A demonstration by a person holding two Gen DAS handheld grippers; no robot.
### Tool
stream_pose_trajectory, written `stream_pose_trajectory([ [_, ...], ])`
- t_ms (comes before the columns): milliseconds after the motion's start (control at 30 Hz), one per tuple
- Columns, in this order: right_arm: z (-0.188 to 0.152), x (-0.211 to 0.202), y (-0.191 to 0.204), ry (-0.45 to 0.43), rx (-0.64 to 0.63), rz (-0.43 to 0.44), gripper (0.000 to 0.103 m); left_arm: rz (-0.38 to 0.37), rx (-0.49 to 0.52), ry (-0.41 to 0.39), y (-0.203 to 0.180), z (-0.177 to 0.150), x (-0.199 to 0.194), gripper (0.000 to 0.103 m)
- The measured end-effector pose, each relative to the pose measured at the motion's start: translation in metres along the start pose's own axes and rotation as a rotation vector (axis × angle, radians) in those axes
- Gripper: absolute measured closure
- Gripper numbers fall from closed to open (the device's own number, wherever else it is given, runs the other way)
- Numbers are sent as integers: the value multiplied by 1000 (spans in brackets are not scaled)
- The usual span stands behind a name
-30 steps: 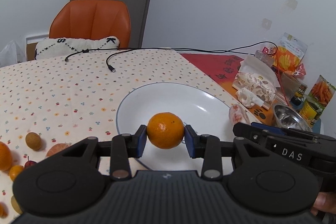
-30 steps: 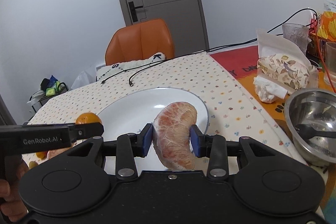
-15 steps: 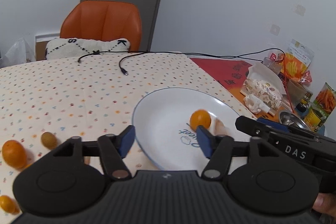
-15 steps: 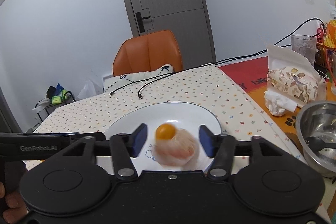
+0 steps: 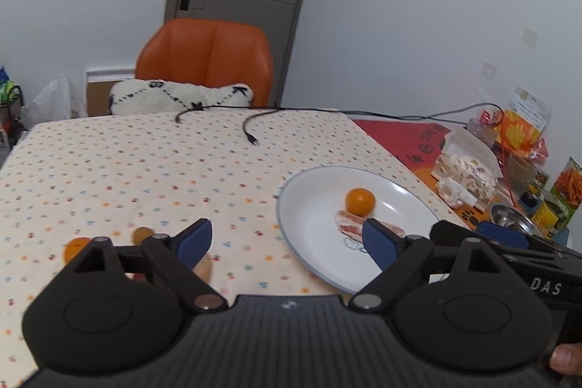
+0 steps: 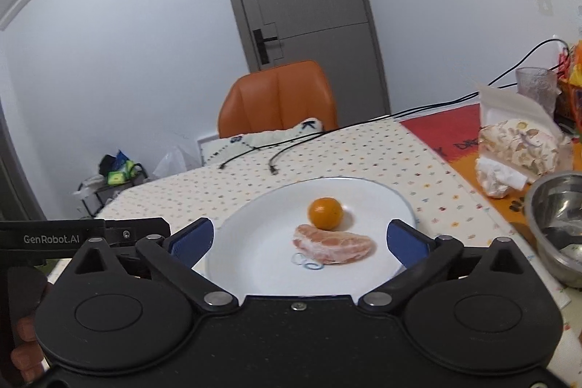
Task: Organize fruits
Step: 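Open the right tool to drop the pomelo segment while the left tool releases the orange onto the plate, then move both open tools back over the fruit cluster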
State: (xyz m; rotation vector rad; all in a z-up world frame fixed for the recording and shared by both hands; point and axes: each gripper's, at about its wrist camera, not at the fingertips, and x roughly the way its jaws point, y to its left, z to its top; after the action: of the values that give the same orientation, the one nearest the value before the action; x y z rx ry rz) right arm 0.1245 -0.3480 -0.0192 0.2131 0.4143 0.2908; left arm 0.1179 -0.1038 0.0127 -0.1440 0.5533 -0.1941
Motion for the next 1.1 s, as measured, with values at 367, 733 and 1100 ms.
stream_pose_trajectory([
  [367,-6,3,21,33,-4,68,0,73,-36,-32,37,-6,-31,11],
  [733,-10,13,48,77,-31,134,0,109,-80,-16,69,-17,-50,11],
  [1100,-21,24,74,144,-70,207,0,145,-115,19,93,-35,-58,12],
])
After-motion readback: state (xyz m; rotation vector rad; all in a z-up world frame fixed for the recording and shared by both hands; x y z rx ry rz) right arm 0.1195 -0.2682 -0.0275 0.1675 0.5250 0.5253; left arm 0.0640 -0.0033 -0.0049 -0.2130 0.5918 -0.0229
